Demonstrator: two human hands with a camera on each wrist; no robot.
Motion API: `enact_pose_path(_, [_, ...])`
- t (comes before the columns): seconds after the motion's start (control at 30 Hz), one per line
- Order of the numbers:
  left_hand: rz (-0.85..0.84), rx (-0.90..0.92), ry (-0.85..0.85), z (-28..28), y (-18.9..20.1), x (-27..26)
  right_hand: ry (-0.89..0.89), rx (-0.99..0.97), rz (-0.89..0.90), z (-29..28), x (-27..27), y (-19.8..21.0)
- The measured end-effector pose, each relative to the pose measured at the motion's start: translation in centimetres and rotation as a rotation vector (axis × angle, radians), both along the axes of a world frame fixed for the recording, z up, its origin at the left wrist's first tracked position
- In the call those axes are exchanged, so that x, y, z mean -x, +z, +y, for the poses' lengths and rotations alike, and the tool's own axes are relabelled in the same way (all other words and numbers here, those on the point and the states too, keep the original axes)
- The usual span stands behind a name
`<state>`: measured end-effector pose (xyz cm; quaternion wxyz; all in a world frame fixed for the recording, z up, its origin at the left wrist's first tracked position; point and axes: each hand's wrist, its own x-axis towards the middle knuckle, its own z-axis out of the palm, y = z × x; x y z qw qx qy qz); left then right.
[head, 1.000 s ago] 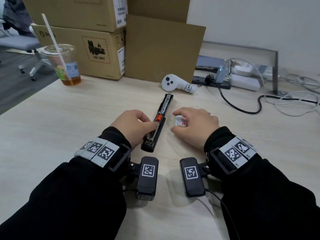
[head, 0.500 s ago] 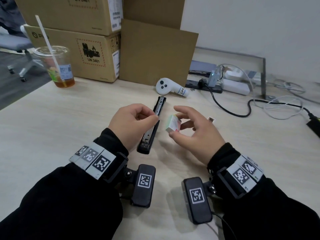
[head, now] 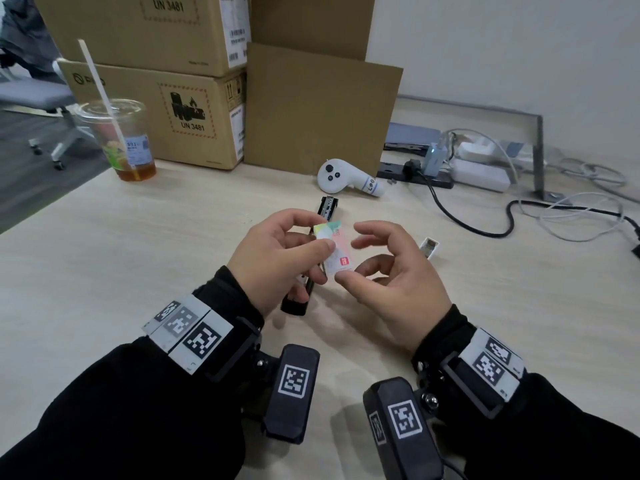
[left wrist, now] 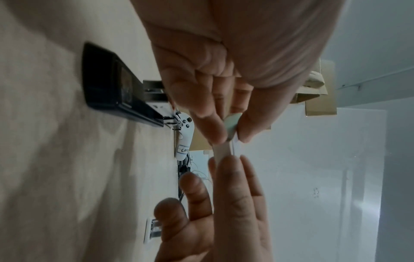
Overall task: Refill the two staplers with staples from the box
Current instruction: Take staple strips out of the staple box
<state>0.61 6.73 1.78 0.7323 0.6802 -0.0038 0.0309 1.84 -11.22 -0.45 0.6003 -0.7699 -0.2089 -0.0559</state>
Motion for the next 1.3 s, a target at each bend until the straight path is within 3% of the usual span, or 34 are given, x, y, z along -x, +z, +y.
enact_pose_path(0.27, [0.033, 0.069, 0.017, -0.40, -0.05, 0.06, 0.112, -0.124, 0.176, 0.24, -0.47, -0.42])
enact_pose_path(0.97, [0.076, 0.122, 0.060, -0.41, 0.27, 0.18, 0.060, -0.312, 0.199, 0.20, -0.20, 0.23])
enact_pose_path(1.3, [0.124, 0.183, 0.039, -0.47, 0.29, 0.29, 0.013, -0.216, 0.106, 0.18, -0.33, 0.00])
